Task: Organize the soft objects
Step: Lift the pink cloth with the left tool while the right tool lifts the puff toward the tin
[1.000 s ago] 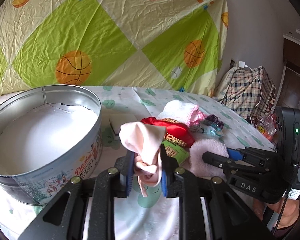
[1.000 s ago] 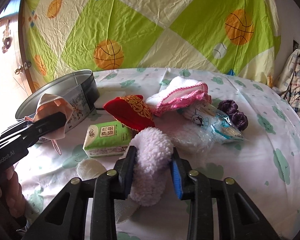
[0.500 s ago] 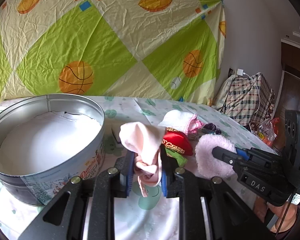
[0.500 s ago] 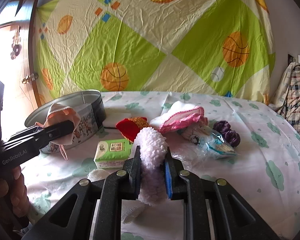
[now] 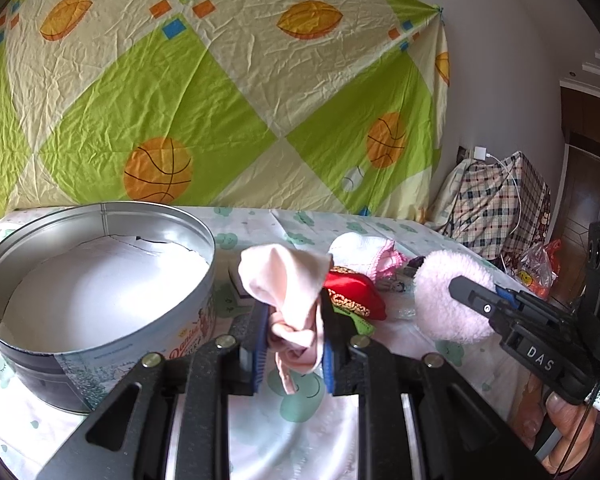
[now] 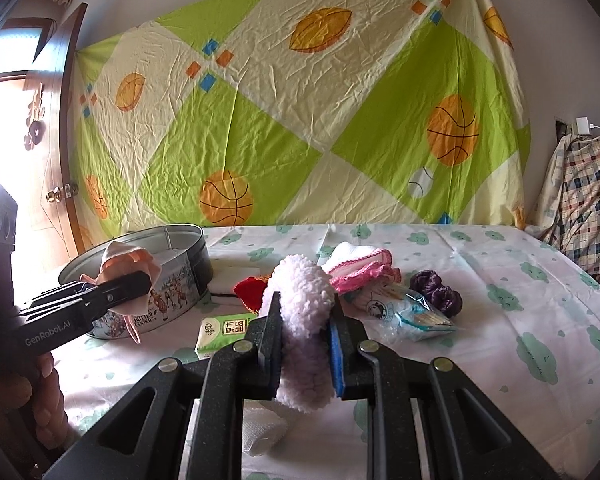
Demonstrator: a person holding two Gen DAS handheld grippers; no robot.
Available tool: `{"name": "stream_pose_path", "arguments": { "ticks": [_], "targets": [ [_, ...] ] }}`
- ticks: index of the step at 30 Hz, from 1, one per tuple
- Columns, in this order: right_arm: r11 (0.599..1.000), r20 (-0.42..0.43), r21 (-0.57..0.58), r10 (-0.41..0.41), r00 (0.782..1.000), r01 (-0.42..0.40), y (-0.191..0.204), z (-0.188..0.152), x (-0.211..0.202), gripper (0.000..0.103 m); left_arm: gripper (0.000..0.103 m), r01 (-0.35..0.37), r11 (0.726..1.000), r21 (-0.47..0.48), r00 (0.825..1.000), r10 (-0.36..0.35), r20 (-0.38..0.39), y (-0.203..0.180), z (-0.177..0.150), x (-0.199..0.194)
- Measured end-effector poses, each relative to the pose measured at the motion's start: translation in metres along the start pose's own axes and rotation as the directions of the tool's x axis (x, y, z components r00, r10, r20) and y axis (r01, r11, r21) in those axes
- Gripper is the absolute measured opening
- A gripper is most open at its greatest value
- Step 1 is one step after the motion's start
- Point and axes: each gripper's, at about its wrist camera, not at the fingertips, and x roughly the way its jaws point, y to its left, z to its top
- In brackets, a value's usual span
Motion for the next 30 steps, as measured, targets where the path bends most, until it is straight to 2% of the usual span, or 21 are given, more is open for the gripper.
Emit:
{"name": "stream_pose_path", "arguments": {
  "ticks": [16, 22, 30],
  "targets": [
    [1.0, 0.113, 0.018, -0.016, 0.993, 0.014, 0.002, -0.003, -0.018, 0.02, 0.02, -0.057, 0.998, 0.029, 0.996, 0.055, 0.065, 0.0, -0.006, -0.017],
    [1.0, 0.13, 0.014, -0.009, 0.991, 0.007, 0.011, -0.003, -0.019, 0.02, 0.02, -0.085, 0.995, 0.061, 0.993, 0.079, 0.088, -0.001, -0.008, -0.022],
    [0.999, 0.124, 0.001, 0.032, 0.992, -0.032, 0.029, -0.002, -0.013, 0.02, 0.02, -0.102, 0.994, 0.029, 0.991, 0.099, 0.089, 0.013, -0.006, -0.027]
  ]
}}
